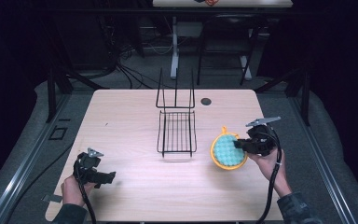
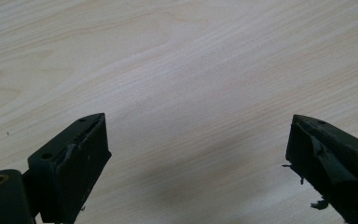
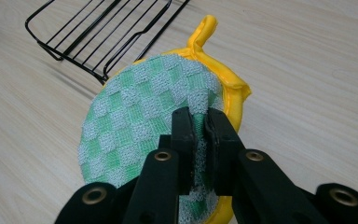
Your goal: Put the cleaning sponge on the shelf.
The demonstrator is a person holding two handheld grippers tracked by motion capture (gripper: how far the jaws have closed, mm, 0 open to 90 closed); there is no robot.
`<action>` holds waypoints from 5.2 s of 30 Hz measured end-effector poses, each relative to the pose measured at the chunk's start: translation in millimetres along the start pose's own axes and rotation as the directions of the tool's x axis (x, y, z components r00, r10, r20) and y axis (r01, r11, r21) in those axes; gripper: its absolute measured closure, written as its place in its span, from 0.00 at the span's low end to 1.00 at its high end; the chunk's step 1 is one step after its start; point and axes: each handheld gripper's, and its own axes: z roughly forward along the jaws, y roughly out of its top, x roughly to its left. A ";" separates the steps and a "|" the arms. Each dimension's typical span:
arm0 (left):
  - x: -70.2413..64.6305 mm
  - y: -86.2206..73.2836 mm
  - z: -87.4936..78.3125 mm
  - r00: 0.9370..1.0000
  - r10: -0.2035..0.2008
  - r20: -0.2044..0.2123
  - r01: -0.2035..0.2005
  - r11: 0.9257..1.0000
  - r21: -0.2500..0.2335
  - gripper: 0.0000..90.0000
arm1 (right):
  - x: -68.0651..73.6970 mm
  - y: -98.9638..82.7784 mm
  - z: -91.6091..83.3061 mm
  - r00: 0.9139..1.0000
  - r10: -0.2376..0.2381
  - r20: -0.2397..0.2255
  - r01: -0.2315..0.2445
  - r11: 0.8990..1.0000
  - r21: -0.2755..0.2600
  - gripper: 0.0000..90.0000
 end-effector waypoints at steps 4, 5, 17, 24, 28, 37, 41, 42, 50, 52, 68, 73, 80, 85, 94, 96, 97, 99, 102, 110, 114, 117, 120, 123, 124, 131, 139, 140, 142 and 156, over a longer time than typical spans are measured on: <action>-0.1 0.8 2.0 1.000 0.003 -0.002 -0.003 1.000 0.011 0.07 | 3.9 5.6 -1.3 1.000 -0.013 0.004 0.013 1.000 -0.001 0.92; 0.8 1.0 2.1 1.000 0.003 -0.005 -0.003 1.000 0.015 0.07 | 5.1 7.0 -1.8 1.000 -0.010 0.003 0.010 1.000 -0.001 0.92; 2.9 1.3 1.2 1.000 -0.016 -0.008 0.016 1.000 0.004 0.07 | 12.8 21.5 -4.5 0.999 -0.033 -0.006 0.033 0.999 -0.014 0.93; 4.3 1.4 0.4 1.000 -0.020 -0.006 0.020 1.000 -0.002 0.07 | 16.5 29.2 -3.8 0.999 -0.046 -0.012 0.045 0.999 -0.021 0.93; 3.5 1.3 0.4 1.000 -0.017 -0.002 0.017 1.000 0.001 0.07 | 18.6 33.8 -3.6 0.999 -0.046 -0.021 0.045 0.999 -0.029 0.93; 0.1 3.4 1.7 1.000 -0.008 0.000 0.008 1.000 0.009 0.07 | 23.5 45.3 2.1 0.998 -0.057 -0.034 0.056 0.998 -0.039 0.93; -2.2 4.4 1.2 1.000 -0.002 0.005 0.002 1.000 0.006 0.07 | 27.2 50.9 5.1 0.997 -0.066 -0.032 0.065 0.997 -0.045 0.93; -2.7 4.4 0.6 1.000 0.001 0.003 -0.001 1.000 0.002 0.07 | 28.0 52.4 5.3 0.997 -0.065 -0.033 0.063 0.997 -0.049 0.93; 0.1 3.8 -1.2 1.000 -0.011 -0.001 0.011 1.000 -0.009 0.07 | 34.3 61.5 6.7 0.996 -0.080 -0.044 0.077 0.995 -0.066 0.93; 0.4 3.4 -1.3 1.000 -0.015 0.000 0.015 1.000 -0.012 0.07 | 35.7 62.8 7.9 0.996 -0.082 -0.046 0.079 0.995 -0.064 0.93; -2.4 6.6 0.4 1.000 0.001 0.019 -0.001 0.999 -0.032 0.07 | 48.2 73.8 25.0 0.993 -0.104 -0.061 0.099 0.992 -0.073 0.93; -7.2 6.8 0.5 0.999 0.022 0.025 -0.021 0.999 -0.031 0.07 | 50.3 77.0 30.4 0.993 -0.099 -0.066 0.093 0.992 -0.080 0.93; -8.3 7.7 -0.5 1.000 0.019 0.022 -0.019 0.999 -0.031 0.07 | 53.8 81.7 35.2 0.994 -0.089 -0.066 0.081 0.991 -0.107 0.93; -8.7 8.0 -0.5 1.000 0.022 0.020 -0.022 0.999 -0.037 0.07 | 56.8 82.2 43.4 0.995 -0.072 -0.072 0.063 0.990 -0.122 0.93; -4.1 9.3 -2.1 1.000 0.017 0.012 -0.017 0.999 -0.044 0.07 | 61.0 86.4 59.4 0.995 -0.069 -0.072 0.058 0.987 -0.146 0.93; -4.9 9.8 -1.3 1.000 0.014 0.012 -0.014 0.999 -0.042 0.08 | 62.2 86.0 62.3 0.996 -0.060 -0.073 0.048 0.987 -0.151 0.93; -5.1 10.0 -1.1 1.000 0.015 0.013 -0.014 0.999 -0.039 0.08 | 62.5 86.0 64.1 0.996 -0.061 -0.071 0.050 0.987 -0.153 0.93; -5.3 10.2 -0.7 1.000 0.016 0.014 -0.015 0.999 -0.035 0.08 | 62.7 85.5 67.1 0.996 -0.058 -0.072 0.046 0.986 -0.160 0.93; -5.9 10.0 -0.8 1.000 0.015 0.011 -0.014 0.999 -0.035 0.08 | 64.0 85.2 71.3 0.996 -0.054 -0.072 0.041 0.986 -0.161 0.93; -5.8 10.1 -1.4 1.000 0.018 0.007 -0.018 0.999 -0.033 0.08 | 69.5 85.8 78.6 0.996 -0.056 -0.075 0.043 0.985 -0.165 0.93; -6.2 10.6 -1.5 1.000 0.021 0.007 -0.021 0.999 -0.037 0.08 | 70.0 85.5 82.8 0.996 -0.048 -0.074 0.035 0.985 -0.167 0.93; -6.4 10.8 -0.4 1.000 0.023 0.005 -0.022 0.999 -0.036 0.08 | 71.2 85.2 85.4 0.996 -0.038 -0.078 0.025 0.985 -0.168 0.93; -7.1 11.1 -0.7 1.000 0.026 0.005 -0.026 0.999 -0.037 0.08 | 72.6 85.0 88.1 0.996 -0.040 -0.077 0.026 0.985 -0.171 0.93; -6.8 11.1 -1.2 1.000 0.019 0.006 -0.019 0.999 -0.041 0.08 | 73.8 85.0 92.4 0.996 -0.034 -0.083 0.019 0.984 -0.178 0.93; -6.5 11.2 -1.2 1.000 0.020 0.005 -0.020 0.999 -0.037 0.08 | 74.5 85.5 93.3 0.996 -0.034 -0.084 0.019 0.984 -0.176 0.93; -6.6 11.3 -1.4 1.000 0.023 0.005 -0.023 0.999 -0.041 0.08 | 79.5 86.1 100.1 0.995 -0.026 -0.091 0.010 0.985 -0.173 0.93; -6.9 11.5 -2.0 1.000 0.021 -0.001 -0.021 0.999 -0.044 0.08 | 82.8 80.4 107.1 0.995 -0.021 -0.100 0.003 0.984 -0.179 0.93; -7.0 11.5 -2.0 1.000 0.020 -0.001 -0.021 0.999 -0.045 0.08 | 83.1 79.2 107.8 0.995 -0.010 -0.102 -0.009 0.985 -0.175 0.93; -7.2 11.6 -2.4 1.000 0.020 -0.002 -0.020 0.999 -0.043 0.08 | 82.1 77.3 110.1 0.994 -0.002 -0.106 -0.017 0.984 -0.175 0.93; -7.4 11.9 -2.4 0.999 0.026 0.021 -0.025 0.999 -0.048 0.07 | 86.3 77.2 126.0 0.994 0.027 -0.103 -0.042 0.989 -0.145 0.93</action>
